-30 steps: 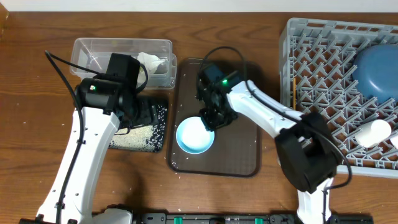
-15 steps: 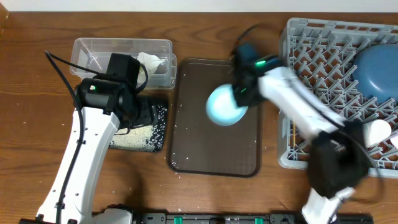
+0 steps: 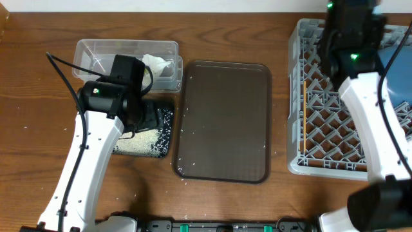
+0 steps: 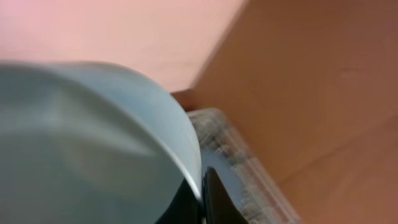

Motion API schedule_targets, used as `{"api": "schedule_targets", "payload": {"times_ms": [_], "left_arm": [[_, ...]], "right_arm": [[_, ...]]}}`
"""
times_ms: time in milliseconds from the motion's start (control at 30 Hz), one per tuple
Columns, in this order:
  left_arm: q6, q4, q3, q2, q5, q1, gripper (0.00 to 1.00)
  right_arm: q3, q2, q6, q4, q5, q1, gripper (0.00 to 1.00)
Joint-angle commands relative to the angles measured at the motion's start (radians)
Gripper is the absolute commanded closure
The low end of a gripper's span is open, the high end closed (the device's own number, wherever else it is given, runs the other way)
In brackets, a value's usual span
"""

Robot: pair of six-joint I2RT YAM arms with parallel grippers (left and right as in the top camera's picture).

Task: Sort waste into correct bins and load items into the dishwasher rack
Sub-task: 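Reach the right gripper to the light-blue bowl and grasp its rim, then carry the bowl into the dish rack and release it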

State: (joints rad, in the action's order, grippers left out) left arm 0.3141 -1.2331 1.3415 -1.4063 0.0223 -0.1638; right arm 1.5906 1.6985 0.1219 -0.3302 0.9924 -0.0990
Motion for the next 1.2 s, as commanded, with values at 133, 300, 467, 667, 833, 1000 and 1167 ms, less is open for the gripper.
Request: {"api": "schedule_targets", "payload": {"times_ms": [133, 300, 467, 667, 833, 1000, 1167], "left_arm": [[0.002, -0.005, -0.003, -0.005, -0.008, 0.004, 0.16], [0.002, -0.004, -0.003, -0.005, -0.007, 0.004, 0.16], [0.011, 0.0, -0.003, -0.005, -0.005, 0.004, 0.16], [0.021, 0.0, -0.003, -0.005, -0.005, 0.004, 0.16], [0.021, 0.0, -0.003, -0.005, -0.005, 0.004, 0.16], [0.021, 0.0, -0.003, -0.005, -0.005, 0.004, 0.16], [0.021, 0.0, -0.003, -0.005, -0.005, 0.004, 0.16]], "right_arm": [[-0.003, 0.202, 0.409, 0.269, 0.232, 0.14, 0.99], [-0.003, 0.335, 0.48, 0.33, 0.238, 0.189, 0.99], [-0.003, 0.408, 0.419, 0.291, 0.237, 0.171, 0.99], [-0.013, 0.43, 0.223, 0.12, 0.204, 0.126, 0.99], [-0.016, 0.43, 0.052, -0.044, 0.204, 0.084, 0.99], [-0.016, 0.428, -0.1, -0.218, 0.204, 0.039, 0.85], [-0.016, 0.414, -0.293, -0.383, 0.126, 0.008, 0.74]]}}
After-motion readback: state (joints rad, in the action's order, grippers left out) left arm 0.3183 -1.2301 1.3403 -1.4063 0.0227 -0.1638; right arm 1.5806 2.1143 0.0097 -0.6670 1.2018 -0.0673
